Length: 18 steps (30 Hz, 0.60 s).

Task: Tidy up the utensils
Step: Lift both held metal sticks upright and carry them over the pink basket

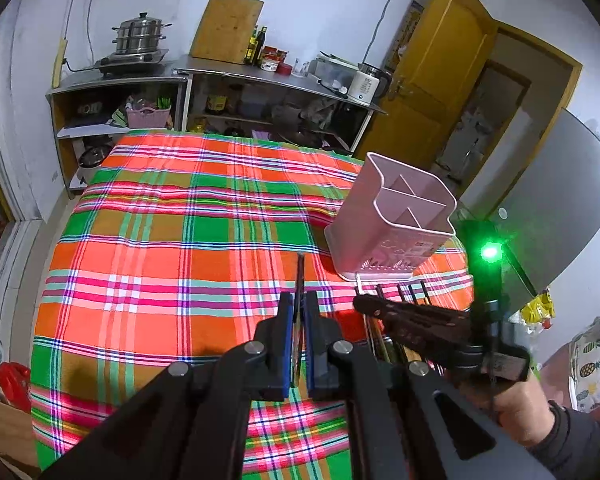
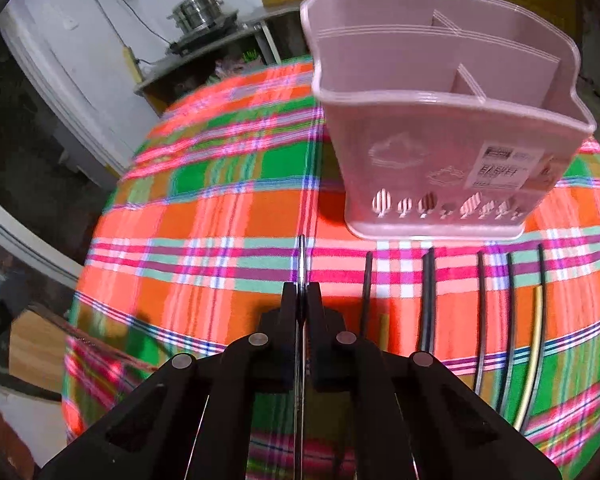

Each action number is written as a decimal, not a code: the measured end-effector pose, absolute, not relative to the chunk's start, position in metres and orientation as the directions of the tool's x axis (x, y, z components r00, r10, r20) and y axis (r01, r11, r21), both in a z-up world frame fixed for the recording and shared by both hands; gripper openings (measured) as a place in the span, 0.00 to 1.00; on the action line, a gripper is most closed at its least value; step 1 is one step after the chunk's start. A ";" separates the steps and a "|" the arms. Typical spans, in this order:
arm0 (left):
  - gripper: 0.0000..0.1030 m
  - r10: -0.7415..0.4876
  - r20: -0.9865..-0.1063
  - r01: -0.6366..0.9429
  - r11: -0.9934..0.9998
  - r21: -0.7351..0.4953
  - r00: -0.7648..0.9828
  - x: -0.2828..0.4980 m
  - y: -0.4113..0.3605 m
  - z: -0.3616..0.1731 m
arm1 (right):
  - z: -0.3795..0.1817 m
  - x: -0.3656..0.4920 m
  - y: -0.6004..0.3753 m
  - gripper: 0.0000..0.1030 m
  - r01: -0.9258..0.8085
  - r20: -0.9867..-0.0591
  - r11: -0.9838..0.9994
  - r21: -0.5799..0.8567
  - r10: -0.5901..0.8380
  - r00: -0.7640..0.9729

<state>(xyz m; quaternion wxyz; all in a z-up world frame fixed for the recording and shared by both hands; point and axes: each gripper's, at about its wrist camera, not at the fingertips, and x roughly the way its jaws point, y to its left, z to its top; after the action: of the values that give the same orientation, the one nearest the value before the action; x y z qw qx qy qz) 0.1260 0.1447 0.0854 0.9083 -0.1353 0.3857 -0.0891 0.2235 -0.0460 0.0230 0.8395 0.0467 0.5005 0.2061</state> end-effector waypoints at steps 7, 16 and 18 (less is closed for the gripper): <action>0.05 -0.267 -0.672 0.086 0.953 -0.290 0.691 0.124 0.126 0.097 | 0.059 0.206 -0.066 0.04 -0.337 -0.762 0.890 0.306 0.441 0.474; 0.05 -0.268 -0.652 0.125 0.958 -0.258 0.709 0.120 0.102 0.122 | 0.096 0.187 -0.098 0.04 -0.356 -0.687 0.873 0.334 0.484 0.542; 0.05 -0.268 -0.648 0.135 0.959 -0.248 0.713 0.120 0.097 0.128 | 0.102 0.184 -0.104 0.04 -0.355 -0.673 0.870 0.341 0.490 0.555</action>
<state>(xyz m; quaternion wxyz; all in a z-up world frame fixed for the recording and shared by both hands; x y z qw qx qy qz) 0.1198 0.0972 0.1284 0.9208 -0.0918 0.3629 -0.1094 0.1843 -0.1043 0.1019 0.8777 0.0827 0.4059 0.2408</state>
